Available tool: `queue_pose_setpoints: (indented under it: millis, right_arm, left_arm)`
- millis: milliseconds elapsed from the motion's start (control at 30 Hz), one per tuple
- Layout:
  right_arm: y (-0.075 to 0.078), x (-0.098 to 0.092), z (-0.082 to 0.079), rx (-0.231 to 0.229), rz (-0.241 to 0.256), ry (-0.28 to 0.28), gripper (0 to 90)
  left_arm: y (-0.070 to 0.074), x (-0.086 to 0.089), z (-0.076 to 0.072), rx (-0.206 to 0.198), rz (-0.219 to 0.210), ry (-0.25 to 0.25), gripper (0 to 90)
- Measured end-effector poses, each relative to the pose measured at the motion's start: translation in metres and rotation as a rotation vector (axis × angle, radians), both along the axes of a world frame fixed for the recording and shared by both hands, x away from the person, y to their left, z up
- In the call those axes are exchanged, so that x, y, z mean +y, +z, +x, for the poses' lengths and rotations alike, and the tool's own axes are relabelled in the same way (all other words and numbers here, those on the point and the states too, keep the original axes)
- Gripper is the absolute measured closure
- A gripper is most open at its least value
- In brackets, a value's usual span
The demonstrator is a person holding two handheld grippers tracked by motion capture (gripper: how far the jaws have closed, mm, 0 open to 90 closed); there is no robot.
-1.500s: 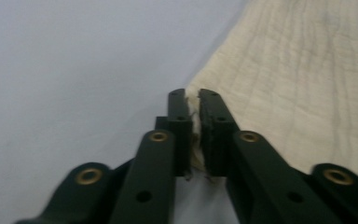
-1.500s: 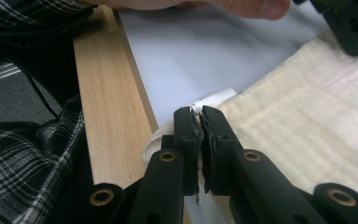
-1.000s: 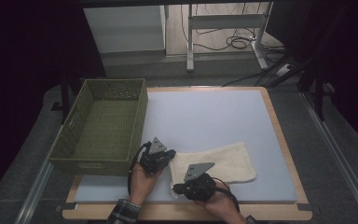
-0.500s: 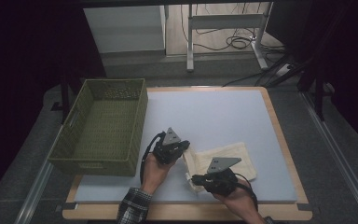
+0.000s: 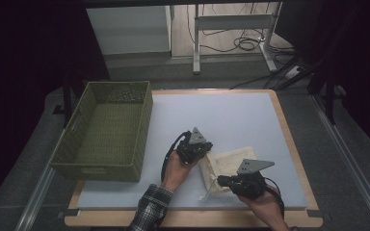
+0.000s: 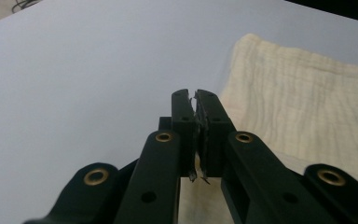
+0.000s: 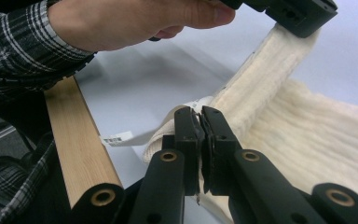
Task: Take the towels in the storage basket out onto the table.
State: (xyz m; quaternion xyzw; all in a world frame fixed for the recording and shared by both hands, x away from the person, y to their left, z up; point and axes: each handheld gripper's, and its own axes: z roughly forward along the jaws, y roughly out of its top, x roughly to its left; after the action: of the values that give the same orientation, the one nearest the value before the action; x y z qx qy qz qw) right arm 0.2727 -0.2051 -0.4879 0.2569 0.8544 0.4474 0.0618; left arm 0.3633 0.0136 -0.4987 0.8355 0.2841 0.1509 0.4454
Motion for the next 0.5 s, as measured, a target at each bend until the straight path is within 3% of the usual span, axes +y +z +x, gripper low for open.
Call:
queue_pose_setpoints:
  millis: [500]
  right_arm:
    - [-0.005,-0.045,0.000,0.009,0.007,-0.100,85.9]
  left_arm:
    - [0.000,-0.050,0.017,0.004,0.024,-0.071,86.5]
